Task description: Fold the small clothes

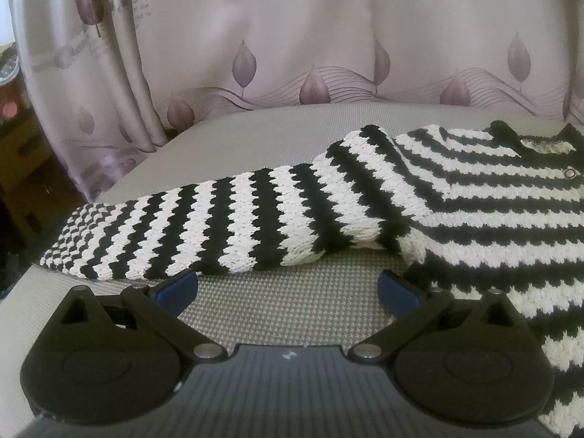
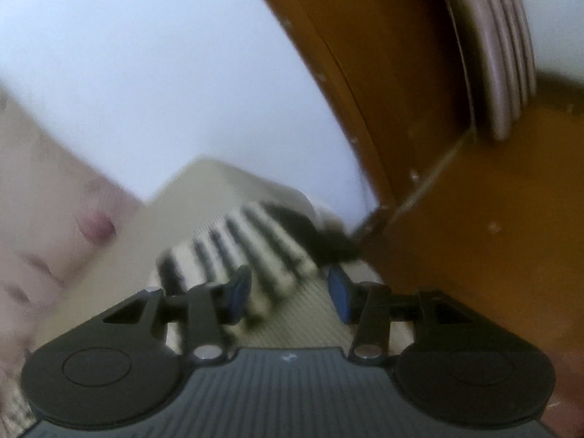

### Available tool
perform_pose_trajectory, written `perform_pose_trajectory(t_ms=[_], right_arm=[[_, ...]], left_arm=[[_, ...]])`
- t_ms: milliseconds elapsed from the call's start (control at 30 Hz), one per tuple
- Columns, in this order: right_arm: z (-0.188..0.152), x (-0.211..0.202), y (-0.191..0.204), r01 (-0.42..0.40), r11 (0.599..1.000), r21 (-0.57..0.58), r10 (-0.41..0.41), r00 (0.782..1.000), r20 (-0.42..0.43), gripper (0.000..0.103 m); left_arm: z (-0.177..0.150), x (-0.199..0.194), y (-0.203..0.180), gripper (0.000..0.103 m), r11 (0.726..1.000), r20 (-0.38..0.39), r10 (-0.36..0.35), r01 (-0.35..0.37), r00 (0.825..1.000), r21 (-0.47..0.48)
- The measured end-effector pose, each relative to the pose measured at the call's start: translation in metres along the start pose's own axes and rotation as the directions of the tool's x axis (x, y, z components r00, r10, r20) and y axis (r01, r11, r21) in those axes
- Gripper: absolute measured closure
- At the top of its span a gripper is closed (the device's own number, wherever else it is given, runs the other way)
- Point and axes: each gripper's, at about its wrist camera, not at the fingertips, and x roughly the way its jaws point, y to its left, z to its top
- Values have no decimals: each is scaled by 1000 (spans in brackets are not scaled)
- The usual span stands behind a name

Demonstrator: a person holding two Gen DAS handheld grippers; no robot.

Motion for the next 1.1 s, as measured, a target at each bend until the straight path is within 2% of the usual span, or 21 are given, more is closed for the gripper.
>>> perform_pose_trajectory(t_ms=[33, 100, 133, 300, 400, 433, 467, 567, 600, 633, 667, 700, 733, 767, 800, 833, 900, 967, 1033, 1067, 1100], right_arm=[[3, 3, -1, -20, 1000, 24, 20, 1000, 15, 59], [2, 9, 3, 9, 1000, 9, -9, 999, 44, 87], [0, 9, 6, 41, 999, -17, -40, 997, 61, 97], [-10, -27, 6, 74, 996, -56, -64, 984, 165, 97], [-15, -39, -10, 134, 986, -104, -118, 983, 140, 97], [-14, -41, -18, 94, 993, -78, -85, 990, 109, 96], [-13, -45, -21, 68, 997, -46, -62, 991, 120, 94], [-23, -82, -12, 40, 999, -18, -35, 980, 198, 92], [-32, -93, -4, -11, 999, -31, 16, 983, 185, 91], [-46, -104, 9, -95, 993, -69, 103, 986, 130, 91], [-65, -114, 26, -201, 971, -126, 208, 977, 44, 91], [-86, -124, 41, -282, 943, -175, 282, 959, -25, 88], [-110, -135, 56, -352, 909, -223, 340, 936, -92, 77], [-141, -147, 72, -415, 870, -267, 381, 909, -170, 59], [-166, -155, 83, -444, 847, -292, 393, 894, -217, 47], [-187, -161, 91, -455, 834, -312, 394, 887, -241, 27], [-232, -172, 106, -483, 799, -359, 398, 872, -286, 27], [-259, -179, 118, -484, 781, -394, 390, 871, -299, 26], [-281, -181, 125, -516, 768, -379, 417, 852, -315, 27], [-291, -179, 129, -510, 774, -375, 405, 855, -325, 26], [-296, -182, 132, -501, 772, -391, 411, 863, -295, 26]], left_arm=[[0, 0, -1, 0, 1000, 2, 5, -5, 1000, 4], [0, -1, -2, 0, 1000, 7, 11, -11, 1000, 12], [-1, -2, -2, 0, 1000, 9, 13, -13, 1000, 15], [0, -1, 2, 0, 1000, 3, -3, 3, 1000, -2], [-1, -2, 4, 0, 1000, 3, -7, 7, 1000, -2], [-1, -3, 4, 0, 1000, 9, -13, 13, 1000, 1], [-1, -4, 3, 0, 1000, 16, -23, 23, 1000, 4], [-2, -13, 7, 1, 996, 32, -85, 85, 996, 10], [-2, -19, 11, 2, 994, 19, -109, 109, 994, 2], [-3, -28, 17, 2, 989, 12, -147, 148, 989, -12], [-6, -40, 25, 1, 980, 18, -198, 199, 980, -31], [-11, -51, 30, 0, 972, 28, -231, 232, 973, -41], [-16, -62, 36, 0, 965, 29, -257, 258, 966, -49], [-22, -73, 41, 0, 958, 11, -282, 282, 959, -50], [-28, -80, 46, 0, 950, -8, -308, 307, 951, -50], [-35, -87, 51, 0, 940, -28, -340, 338, 940, -54], [-48, -96, 59, 0, 917, -73, -395, 389, 916, -92], [-61, -104, 66, 0, 882, -109, -464, 447, 879, -150], [-73, -107, 68, 0, 851, -126, -514, 487, 848, -197], [-78, -110, 66, 0, 848, -110, -519, 494, 848, -193], [-82, -113, 64, 1, 848, -97, -519, 498, 849, -179]])
